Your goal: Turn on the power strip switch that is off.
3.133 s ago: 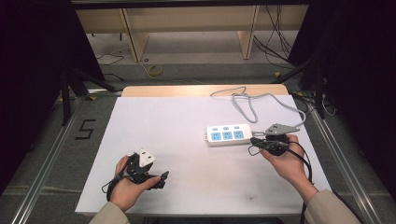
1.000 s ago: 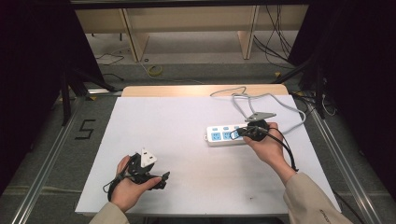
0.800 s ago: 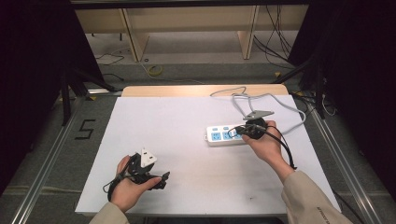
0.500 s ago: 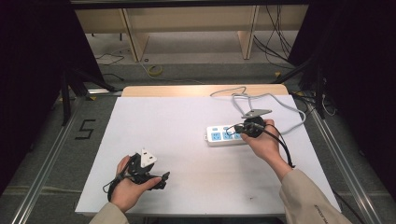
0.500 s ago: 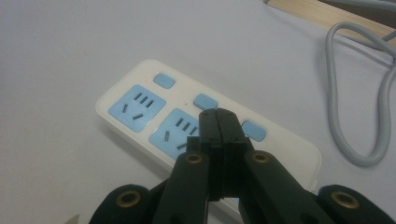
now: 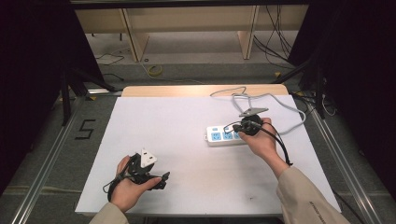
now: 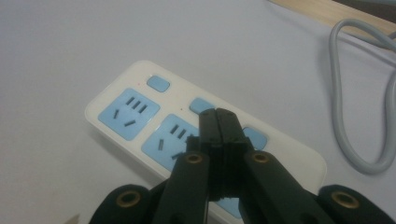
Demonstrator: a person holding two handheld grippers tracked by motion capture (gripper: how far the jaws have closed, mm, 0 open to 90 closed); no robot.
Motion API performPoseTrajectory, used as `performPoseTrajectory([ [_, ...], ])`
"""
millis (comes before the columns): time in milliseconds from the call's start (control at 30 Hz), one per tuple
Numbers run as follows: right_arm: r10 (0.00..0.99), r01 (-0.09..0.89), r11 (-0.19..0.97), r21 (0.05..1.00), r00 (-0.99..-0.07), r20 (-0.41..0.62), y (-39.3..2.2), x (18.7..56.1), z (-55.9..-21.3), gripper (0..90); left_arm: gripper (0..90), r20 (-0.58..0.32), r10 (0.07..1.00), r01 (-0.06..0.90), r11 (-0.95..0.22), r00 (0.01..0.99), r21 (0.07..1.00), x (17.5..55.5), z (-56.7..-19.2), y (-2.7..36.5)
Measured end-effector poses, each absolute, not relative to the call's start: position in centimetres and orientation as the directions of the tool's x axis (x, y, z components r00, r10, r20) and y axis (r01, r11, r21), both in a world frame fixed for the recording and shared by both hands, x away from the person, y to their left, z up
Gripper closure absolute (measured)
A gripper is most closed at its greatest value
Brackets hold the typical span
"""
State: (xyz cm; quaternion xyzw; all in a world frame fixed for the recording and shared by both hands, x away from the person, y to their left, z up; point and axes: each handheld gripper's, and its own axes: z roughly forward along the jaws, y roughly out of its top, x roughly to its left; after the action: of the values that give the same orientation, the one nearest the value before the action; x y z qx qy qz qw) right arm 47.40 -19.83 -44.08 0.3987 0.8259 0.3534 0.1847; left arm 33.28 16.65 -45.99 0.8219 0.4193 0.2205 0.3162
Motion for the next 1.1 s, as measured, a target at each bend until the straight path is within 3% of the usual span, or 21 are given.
performPoseTrajectory([
  [1100,0.793,0.562,0.437,0.703,-0.609,-0.007,-18.1,49.7,-44.8,90.0,5.3,0.096,0.829,0.550,-0.448,0.551,0.705,33.2,-46.0,16.7],
])
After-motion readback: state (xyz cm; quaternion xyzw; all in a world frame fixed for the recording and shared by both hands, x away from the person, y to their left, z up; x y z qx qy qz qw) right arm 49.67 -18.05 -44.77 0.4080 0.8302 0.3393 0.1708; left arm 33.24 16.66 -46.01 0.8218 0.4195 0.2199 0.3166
